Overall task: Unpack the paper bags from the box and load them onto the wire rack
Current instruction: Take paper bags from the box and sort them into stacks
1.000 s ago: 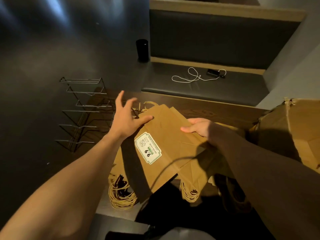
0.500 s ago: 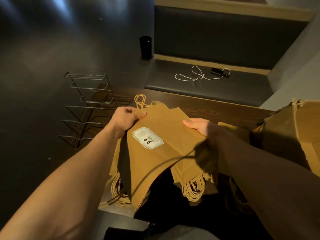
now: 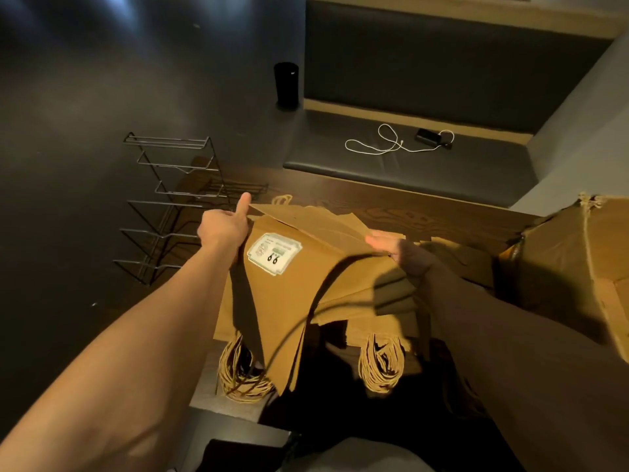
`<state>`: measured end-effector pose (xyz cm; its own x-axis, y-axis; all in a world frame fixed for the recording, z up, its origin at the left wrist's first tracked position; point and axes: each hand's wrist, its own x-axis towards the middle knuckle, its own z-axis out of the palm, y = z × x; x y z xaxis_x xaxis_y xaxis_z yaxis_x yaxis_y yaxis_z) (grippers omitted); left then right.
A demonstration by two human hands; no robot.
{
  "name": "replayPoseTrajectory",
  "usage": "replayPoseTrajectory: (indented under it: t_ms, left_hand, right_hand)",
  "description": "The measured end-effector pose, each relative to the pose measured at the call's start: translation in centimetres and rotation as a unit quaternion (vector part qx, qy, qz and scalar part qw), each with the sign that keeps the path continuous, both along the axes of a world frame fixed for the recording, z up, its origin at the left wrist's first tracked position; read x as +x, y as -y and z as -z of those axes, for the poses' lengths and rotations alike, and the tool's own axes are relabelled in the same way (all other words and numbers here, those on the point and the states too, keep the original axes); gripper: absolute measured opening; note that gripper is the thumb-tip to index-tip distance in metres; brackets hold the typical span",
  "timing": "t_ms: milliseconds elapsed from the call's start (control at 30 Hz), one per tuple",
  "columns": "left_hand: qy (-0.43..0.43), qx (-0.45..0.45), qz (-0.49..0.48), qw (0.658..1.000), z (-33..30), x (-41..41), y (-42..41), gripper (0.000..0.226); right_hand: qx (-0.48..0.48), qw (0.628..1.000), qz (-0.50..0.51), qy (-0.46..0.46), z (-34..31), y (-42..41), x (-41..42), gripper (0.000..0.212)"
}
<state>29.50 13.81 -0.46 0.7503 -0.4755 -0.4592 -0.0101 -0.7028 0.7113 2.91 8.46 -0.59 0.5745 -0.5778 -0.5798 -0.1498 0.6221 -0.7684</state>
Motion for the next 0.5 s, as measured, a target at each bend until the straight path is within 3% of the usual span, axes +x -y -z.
replayPoseTrajectory:
  t_ms: [33, 100, 167, 233, 300, 367, 433, 500]
  left_hand:
    - [-0.094, -0.002, 0.039, 0.995, -0.4, 0.1, -0.5, 0.059]
    - [-0.299, -0.012, 0.115, 0.947, -0.5, 0.7, -1.2, 0.072]
    - [-0.380, -0.041, 0.159, 0.910, -0.3, 1.3, -1.9, 0.068]
    - [-0.365, -0.059, 0.234, 0.899, 0.2, 1.8, -2.2, 0.047]
    - [-0.292, -0.040, 0.306, 0.906, 0.9, 2.2, -2.2, 0.038]
    - [-0.277, -0.058, 0.259, 0.924, 1.4, 2.0, -2.1, 0.017]
    - [-0.271, -0.074, 0.216, 0.935, 2.0, 1.6, -1.9, 0.015]
    - [-0.258, -0.088, 0.166, 0.948, 2.4, 1.2, -1.7, 0.017]
  right_hand:
    - [0.002, 1.000, -0.005, -0.013, 0.3, 0.2, 0.0, 0.057]
    - [-0.015, 0.997, 0.000, -0.070, 0.5, 0.4, 0.4, 0.055]
    - [-0.026, 0.992, 0.016, -0.118, 1.0, 0.6, 0.4, 0.058]
    - [-0.043, 0.992, -0.012, -0.119, 2.0, 0.8, -0.1, 0.065]
    - [-0.069, 0.982, -0.021, -0.174, 1.8, 0.5, -0.6, 0.097]
    - [-0.004, 0.991, 0.023, -0.133, 1.3, 0.1, -0.7, 0.111]
    - [0.023, 0.995, 0.033, -0.097, 1.1, -0.2, -0.4, 0.101]
    - [-0.004, 0.994, 0.039, -0.106, 0.8, -0.4, -0.6, 0.068]
